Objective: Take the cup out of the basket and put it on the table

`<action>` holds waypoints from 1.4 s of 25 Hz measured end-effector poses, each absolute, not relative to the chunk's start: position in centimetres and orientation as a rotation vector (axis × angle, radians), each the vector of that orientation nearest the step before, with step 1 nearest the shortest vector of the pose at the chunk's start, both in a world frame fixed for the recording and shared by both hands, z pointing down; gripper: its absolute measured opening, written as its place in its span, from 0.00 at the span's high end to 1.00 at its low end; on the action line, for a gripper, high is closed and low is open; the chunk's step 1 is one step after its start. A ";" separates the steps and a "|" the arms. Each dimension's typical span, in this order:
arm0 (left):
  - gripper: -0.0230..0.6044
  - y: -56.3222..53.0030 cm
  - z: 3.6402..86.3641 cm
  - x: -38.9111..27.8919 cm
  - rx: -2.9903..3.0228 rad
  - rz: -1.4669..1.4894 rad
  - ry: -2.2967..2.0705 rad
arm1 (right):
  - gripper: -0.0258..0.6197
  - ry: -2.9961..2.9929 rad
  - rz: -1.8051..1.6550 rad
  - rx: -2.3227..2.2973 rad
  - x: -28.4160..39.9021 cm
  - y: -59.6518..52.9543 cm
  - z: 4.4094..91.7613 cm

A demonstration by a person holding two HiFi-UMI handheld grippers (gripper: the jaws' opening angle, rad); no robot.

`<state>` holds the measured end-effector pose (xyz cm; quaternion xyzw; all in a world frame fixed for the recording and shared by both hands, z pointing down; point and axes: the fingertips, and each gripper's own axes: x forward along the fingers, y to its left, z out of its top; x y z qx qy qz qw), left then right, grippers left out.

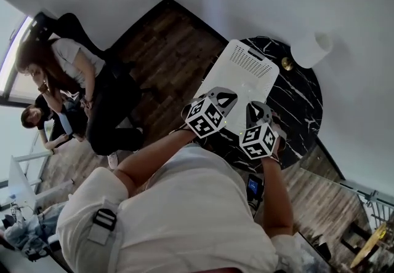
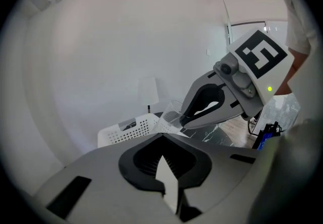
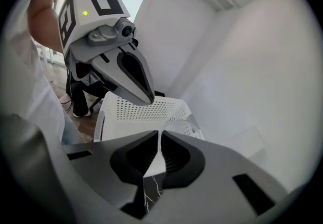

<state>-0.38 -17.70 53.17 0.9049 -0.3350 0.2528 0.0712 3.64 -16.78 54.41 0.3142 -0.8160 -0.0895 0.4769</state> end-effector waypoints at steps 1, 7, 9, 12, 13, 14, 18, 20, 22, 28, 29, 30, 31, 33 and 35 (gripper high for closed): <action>0.95 -17.6 53.0 0.5 2.735 0.761 -0.982 | 0.92 -1.985 -0.212 0.789 4.5 -16.6 54.2; 0.95 -16.3 52.5 7.7 2.851 0.773 -0.784 | 0.92 -1.905 -0.146 0.966 11.8 -15.1 53.0; 0.95 -15.6 52.4 10.3 2.888 0.778 -0.710 | 0.92 -1.869 -0.117 1.028 14.7 -14.2 52.7; 0.95 -14.2 52.3 14.3 2.940 0.787 -0.588 | 0.92 -1.809 -0.064 1.119 19.1 -12.5 52.5; 0.95 -13.7 52.4 15.5 2.955 0.791 -0.545 | 0.92 -1.788 -0.043 1.148 20.5 -11.8 52.6; 0.95 -13.2 52.5 16.6 2.968 0.794 -0.504 | 0.92 -1.767 -0.023 1.175 21.8 -11.1 52.7; 0.95 -11.4 53.2 19.8 2.998 0.807 -0.382 | 0.92 -1.708 0.036 1.240 25.2 -9.0 53.3; 0.95 -11.0 53.4 20.7 3.001 0.809 -0.356 | 0.92 -1.698 0.044 1.248 25.8 -8.6 53.5; 0.95 -10.8 53.9 21.3 2.994 0.809 -0.341 | 0.92 -1.695 0.050 1.247 26.1 -8.5 53.9; 0.95 -10.2 56.4 21.8 2.921 0.838 -0.324 | 0.92 -1.688 0.085 1.188 26.3 -8.1 56.1; 0.95 -10.0 56.8 21.9 2.909 0.845 -0.318 | 0.92 -1.685 0.093 1.172 26.4 -8.0 56.7; 0.95 -9.7 57.2 22.0 2.897 0.851 -0.309 | 0.92 -1.682 0.103 1.155 26.4 -7.9 57.4; 0.95 -9.4 57.6 22.2 2.884 0.856 -0.297 | 0.92 -1.678 0.113 1.137 26.5 -7.7 58.1; 0.95 -8.6 58.4 22.6 2.857 0.852 -0.266 | 0.92 -1.669 0.134 1.098 26.8 -7.3 59.7; 0.95 -7.6 59.0 23.1 2.828 0.837 -0.230 | 0.92 -1.656 0.154 1.059 27.1 -6.8 61.3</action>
